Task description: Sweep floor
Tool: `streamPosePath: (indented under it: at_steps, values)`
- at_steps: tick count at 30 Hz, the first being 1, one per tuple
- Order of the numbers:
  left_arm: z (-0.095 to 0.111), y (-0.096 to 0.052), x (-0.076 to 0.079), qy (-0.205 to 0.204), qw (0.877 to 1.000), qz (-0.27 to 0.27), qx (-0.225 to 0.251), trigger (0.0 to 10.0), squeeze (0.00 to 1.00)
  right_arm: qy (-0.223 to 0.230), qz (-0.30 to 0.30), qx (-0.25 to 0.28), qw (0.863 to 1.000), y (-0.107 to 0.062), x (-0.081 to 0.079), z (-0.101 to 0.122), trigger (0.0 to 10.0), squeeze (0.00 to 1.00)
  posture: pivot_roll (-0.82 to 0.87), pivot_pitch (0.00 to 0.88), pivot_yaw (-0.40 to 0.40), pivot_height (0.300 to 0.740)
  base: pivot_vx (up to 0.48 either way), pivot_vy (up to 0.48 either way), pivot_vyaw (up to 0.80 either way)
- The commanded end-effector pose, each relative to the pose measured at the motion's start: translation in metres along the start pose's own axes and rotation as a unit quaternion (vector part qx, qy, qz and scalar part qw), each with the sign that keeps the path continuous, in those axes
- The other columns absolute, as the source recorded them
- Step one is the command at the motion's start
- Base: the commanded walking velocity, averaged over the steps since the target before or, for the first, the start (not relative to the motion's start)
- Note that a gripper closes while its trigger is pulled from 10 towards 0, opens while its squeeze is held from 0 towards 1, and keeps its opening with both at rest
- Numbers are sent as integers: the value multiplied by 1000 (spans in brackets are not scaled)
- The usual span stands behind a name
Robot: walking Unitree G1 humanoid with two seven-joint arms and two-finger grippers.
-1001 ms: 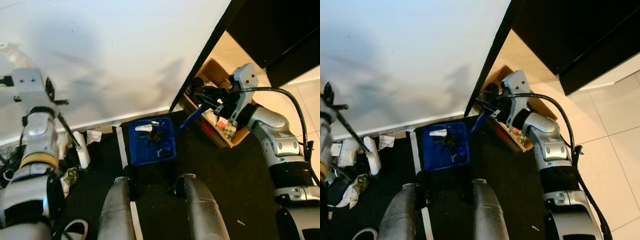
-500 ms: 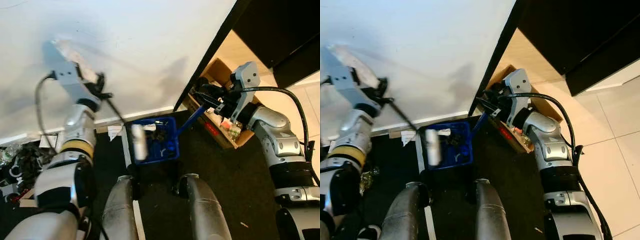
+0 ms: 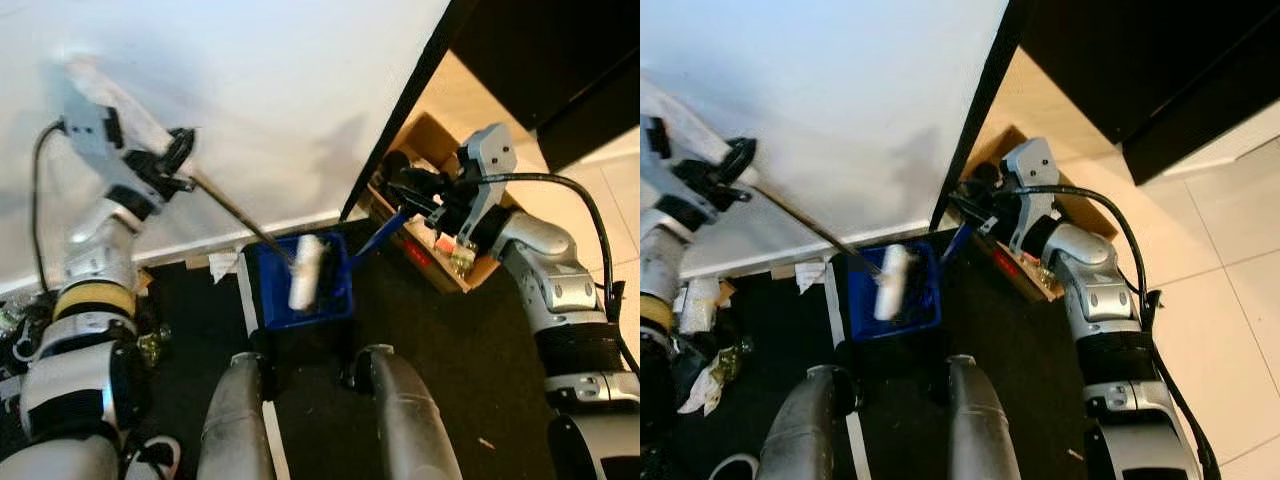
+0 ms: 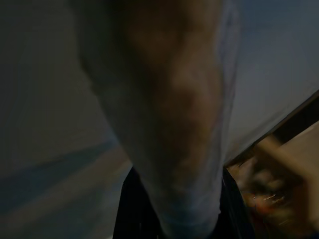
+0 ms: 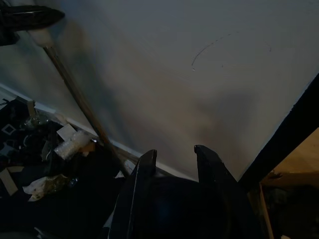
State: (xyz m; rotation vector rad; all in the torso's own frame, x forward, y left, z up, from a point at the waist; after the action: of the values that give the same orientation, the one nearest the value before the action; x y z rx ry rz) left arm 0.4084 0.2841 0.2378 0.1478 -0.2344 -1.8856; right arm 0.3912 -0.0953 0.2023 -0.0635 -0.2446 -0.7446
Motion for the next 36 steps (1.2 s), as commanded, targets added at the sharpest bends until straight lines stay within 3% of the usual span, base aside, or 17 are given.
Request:
streamPosePath:
  at_steps: [1, 3, 4, 7, 11, 13, 16, 18, 19, 21, 22, 23, 24, 28, 30, 33, 36]
  values:
    - [5, -13, -12, 46, 999, 8, -13, 10000, 0, 83, 39, -43, 995, -1, -26, -41, 10000, 0, -75, 527, -109, 740, 0, 0, 0]
    - [3, -22, -21, 64, 997, 21, -33, 10000, 0, 83, 39, -43, 995, -1, -26, -41, 10000, 0, -74, 528, -109, 740, 0, 0, 0]
    - [4, -35, -38, 88, 993, 64, -44, 10000, 0, 84, 40, -44, 995, -1, -26, -42, 10000, 0, -73, 531, -110, 740, 0, 0, 0]
    - [4, -43, -54, 107, 986, 119, -39, 10000, 0, 85, 40, -46, 995, -2, -27, -44, 10000, 0, -76, 534, -116, 740, 0, 0, 0]
    - [-3, -46, -59, 121, 981, 144, -46, 10000, 0, 85, 41, -47, 994, -2, -27, -44, 10000, 0, -80, 536, -117, 740, 0, 0, 0]
    - [-18, -47, -63, 120, 974, 186, -54, 10000, 0, 85, 42, -47, 994, -1, -27, -43, 10000, 0, -86, 540, -122, 740, 0, 0, 0]
    - [-34, -46, -61, 91, 968, 232, -44, 10000, 0, 84, 42, -46, 995, 0, -27, -41, 10000, 0, -114, 545, -125, 740, 0, 0, 0]
    - [-42, -43, -58, 47, 962, 268, -20, 10000, 0, 82, 42, -44, 995, 0, -26, -39, 10000, 0, -146, 551, -128, 740, 0, 0, 0]
    - [-42, -43, -58, 47, 962, 268, -20, 10000, 0, 82, 42, -44, 995, 0, -26, -39, 10000, 0, -146, 551, -128, 740, 0, 0, 0]
    - [-48, -36, -54, -10, 955, 297, -5, 10000, 0, 80, 42, -44, 995, -1, -25, -36, 10000, 0, -152, 554, -127, 740, 0, 0, 0]
    - [-48, -36, -54, -10, 955, 297, -5, 10000, 0, 80, 42, -44, 995, -1, -25, -36, 10000, 0, -152, 554, -127, 740, 0, 0, 0]
    - [-52, -26, -45, -43, 955, 293, 2, 10000, 0, 79, 41, -44, 995, -2, -24, -36, 10000, 0, -152, 554, -127, 740, 0, 0, 0]
    - [-52, -26, -45, -43, 955, 293, 2, 10000, 0, 79, 41, -44, 995, -2, -24, -36, 10000, 0, -152, 554, -127, 740, 0, 0, 0]
    - [-58, 15, -1, -147, 965, 216, 19, 10000, 0, 78, 39, -45, 995, -5, -23, -36, 10000, 0, -168, 556, -120, 740, 0, 0, 0]
    - [-58, 15, -1, -147, 965, 216, 19, 10000, 0, 78, 39, -45, 995, -5, -23, -36, 10000, 0, -168, 556, -120, 740, 0, 0, 0]
    - [-51, 48, 47, -219, 969, 110, 37, 10000, 0, 79, 38, -45, 995, -6, -23, -36, 10000, 0, -160, 550, -115, 740, 0, 0, 0]
    - [-49, 53, 55, -226, 969, 90, 40, 10000, 0, 79, 37, -45, 995, -6, -23, -36, 10000, 0, -159, 550, -115, 740, 0, 0, 0]
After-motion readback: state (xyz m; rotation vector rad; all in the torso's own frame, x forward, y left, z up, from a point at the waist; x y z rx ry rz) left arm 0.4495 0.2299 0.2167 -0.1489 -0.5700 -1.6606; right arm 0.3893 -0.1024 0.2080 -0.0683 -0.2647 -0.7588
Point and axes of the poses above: a point about 5 cm out from each wrist's last joint towards the gripper, its own y axis pointing out of the wrist towards the gripper, its own z axis along the axis of the wrist's last joint, x = y × z, the point moved 6 cm from there along y, pointing out of the wrist towards the gripper, and after that the axes turned 6 degrees about -y, right-handed, at the moved point
